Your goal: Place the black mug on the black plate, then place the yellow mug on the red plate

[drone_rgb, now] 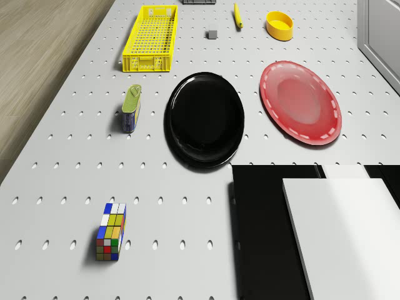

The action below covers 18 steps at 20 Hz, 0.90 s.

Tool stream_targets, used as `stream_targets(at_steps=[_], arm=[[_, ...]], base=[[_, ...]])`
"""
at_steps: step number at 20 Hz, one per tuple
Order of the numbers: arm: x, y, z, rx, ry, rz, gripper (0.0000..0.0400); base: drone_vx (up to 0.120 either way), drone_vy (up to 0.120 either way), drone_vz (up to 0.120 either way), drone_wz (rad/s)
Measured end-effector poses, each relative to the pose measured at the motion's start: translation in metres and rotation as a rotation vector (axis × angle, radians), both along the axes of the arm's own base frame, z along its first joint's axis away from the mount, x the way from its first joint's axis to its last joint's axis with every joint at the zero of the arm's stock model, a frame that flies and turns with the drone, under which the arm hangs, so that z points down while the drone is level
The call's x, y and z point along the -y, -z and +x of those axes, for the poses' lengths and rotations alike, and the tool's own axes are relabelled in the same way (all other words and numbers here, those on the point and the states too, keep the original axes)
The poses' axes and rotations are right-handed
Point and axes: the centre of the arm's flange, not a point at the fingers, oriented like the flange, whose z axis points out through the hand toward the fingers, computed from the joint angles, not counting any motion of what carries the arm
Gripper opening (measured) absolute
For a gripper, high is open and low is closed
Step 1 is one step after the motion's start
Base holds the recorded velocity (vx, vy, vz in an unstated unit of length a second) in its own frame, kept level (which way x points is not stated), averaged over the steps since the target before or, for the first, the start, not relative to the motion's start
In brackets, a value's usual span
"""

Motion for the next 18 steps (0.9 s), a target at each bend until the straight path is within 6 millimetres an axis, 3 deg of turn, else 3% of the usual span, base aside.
stream_targets(at_steps=[5,10,14,18], arm=[[-0.036,0.024,0.0,0.002,0.014,-0.44,0.04],[-0.064,0.093,0.003,0.002,0.04,-1.209,0.04],[-0.043,0.154,0.005,0.0,0.063,-1.863,0.04],[-0.01,0.182,0.006,-0.002,0.077,-2.309,0.04]], base=[[0.0,0.0,-0.12,0.0],[0.0,0.0,-0.12,0.0],[0.0,0.0,-0.12,0.0],[0.0,0.0,-0.12,0.0]])
